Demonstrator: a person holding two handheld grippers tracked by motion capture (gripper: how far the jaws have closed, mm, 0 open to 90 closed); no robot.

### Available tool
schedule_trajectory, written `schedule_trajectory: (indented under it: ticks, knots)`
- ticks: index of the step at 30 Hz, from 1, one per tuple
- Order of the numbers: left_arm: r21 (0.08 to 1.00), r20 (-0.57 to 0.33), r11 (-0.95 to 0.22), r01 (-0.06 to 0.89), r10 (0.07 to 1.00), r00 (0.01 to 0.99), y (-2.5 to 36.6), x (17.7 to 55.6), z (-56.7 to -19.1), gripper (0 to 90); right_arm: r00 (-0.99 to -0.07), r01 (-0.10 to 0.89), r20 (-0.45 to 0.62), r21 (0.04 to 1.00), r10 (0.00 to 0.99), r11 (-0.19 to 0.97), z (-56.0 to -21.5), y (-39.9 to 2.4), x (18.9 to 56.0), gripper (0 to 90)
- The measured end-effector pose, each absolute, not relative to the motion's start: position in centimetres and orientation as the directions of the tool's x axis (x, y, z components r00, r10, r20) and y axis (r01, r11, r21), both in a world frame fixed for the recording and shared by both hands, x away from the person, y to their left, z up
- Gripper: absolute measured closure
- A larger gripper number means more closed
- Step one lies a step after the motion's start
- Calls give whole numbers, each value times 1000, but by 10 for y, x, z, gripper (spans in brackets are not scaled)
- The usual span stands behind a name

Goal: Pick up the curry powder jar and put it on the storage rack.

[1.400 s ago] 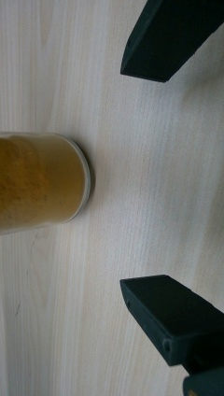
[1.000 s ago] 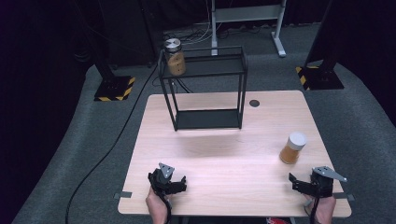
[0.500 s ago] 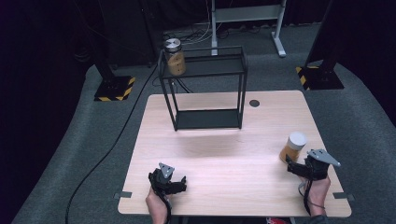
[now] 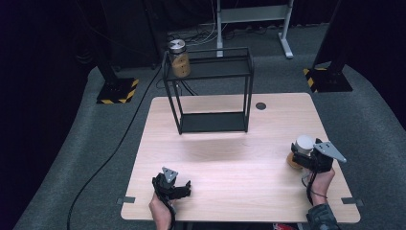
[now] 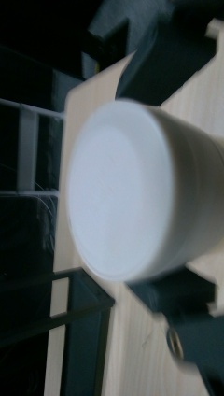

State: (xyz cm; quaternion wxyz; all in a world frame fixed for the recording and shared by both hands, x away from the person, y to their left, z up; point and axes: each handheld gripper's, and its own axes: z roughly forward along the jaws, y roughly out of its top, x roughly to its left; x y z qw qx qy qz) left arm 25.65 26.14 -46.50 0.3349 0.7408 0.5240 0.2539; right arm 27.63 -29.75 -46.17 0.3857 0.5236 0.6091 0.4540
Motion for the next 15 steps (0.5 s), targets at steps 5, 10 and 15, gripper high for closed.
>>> schedule_trajectory:
  ticks: [5,10,15]
  knots:
    - [758,27,-229,610,946,322,261,257,-464,30,-130,249,16,968,991,17,-471,-291,272,328]
    - [758,24,-231,610,945,327,262,258,-464,29,-122,253,23,967,992,9,-470,-290,272,329]
    - [760,23,-234,606,942,335,262,258,-465,27,-127,257,30,967,991,3,-468,-292,271,329]
